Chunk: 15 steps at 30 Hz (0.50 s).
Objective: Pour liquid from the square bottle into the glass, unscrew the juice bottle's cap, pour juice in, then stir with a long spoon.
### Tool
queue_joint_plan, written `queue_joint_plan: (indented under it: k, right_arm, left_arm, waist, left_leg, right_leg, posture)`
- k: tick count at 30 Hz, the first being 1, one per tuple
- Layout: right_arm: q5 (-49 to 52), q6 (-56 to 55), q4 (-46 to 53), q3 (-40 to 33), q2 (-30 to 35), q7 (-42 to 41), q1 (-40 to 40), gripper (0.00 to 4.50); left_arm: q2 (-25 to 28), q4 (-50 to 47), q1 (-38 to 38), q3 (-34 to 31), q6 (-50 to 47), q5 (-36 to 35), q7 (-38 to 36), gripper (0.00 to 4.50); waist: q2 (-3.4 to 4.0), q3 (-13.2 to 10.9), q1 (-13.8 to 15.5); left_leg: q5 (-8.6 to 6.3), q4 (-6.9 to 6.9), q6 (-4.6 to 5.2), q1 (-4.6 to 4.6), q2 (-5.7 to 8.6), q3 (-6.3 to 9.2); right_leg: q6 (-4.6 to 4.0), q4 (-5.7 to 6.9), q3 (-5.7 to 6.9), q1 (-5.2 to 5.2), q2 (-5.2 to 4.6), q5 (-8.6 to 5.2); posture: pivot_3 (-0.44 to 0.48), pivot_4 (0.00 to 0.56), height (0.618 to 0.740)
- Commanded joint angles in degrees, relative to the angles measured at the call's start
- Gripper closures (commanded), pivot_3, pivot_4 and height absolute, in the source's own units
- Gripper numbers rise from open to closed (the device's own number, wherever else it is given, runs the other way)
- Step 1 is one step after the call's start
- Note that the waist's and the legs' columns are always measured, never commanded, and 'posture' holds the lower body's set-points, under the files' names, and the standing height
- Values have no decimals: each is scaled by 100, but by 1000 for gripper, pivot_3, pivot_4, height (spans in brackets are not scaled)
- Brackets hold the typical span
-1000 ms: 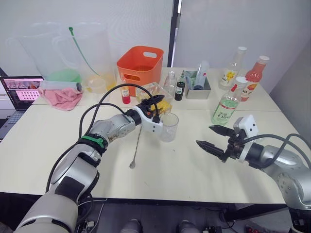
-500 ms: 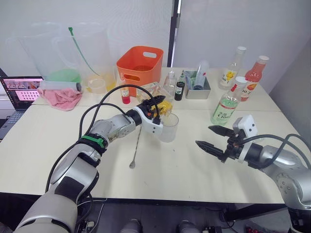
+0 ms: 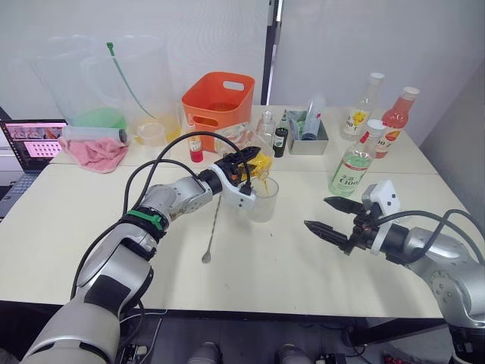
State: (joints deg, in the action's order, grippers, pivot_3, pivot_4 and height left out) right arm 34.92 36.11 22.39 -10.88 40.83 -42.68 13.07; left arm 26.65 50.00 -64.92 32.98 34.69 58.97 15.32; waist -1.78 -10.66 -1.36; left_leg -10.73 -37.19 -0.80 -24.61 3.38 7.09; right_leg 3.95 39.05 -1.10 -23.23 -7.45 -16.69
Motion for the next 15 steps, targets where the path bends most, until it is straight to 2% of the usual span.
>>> queue_joint_plan:
  k: [1,13,15]
  right_arm:
    - [20,-105,157,-28,-5,-15,96,17]
    - [7,-138,102,34,-13,-20,154,17]
    - [4,-146,83,47,-21,-23,174,17]
  left_arm:
    - [65,-359,-437,-149,-101,-74,298,1692]
    - [52,-377,-439,-178,-118,-123,216,1692]
    - [4,-325,-423,-285,-73,-349,15,1692]
  waist:
    - [0,0,-1]
    - [0,0,-1]
    - [0,0,-1]
  left_leg:
    - [0,0,0,0,0,0]
    - [0,-2,0,0,0,0]
    - [0,-2,0,0,0,0]
  right_leg:
    - [0,0,0,0,0,0]
    - [0,0,0,0,0,0]
    - [0,0,0,0,0,0]
  posture:
    - [0,150,740]
    - [0,150,740]
    - [0,150,740]
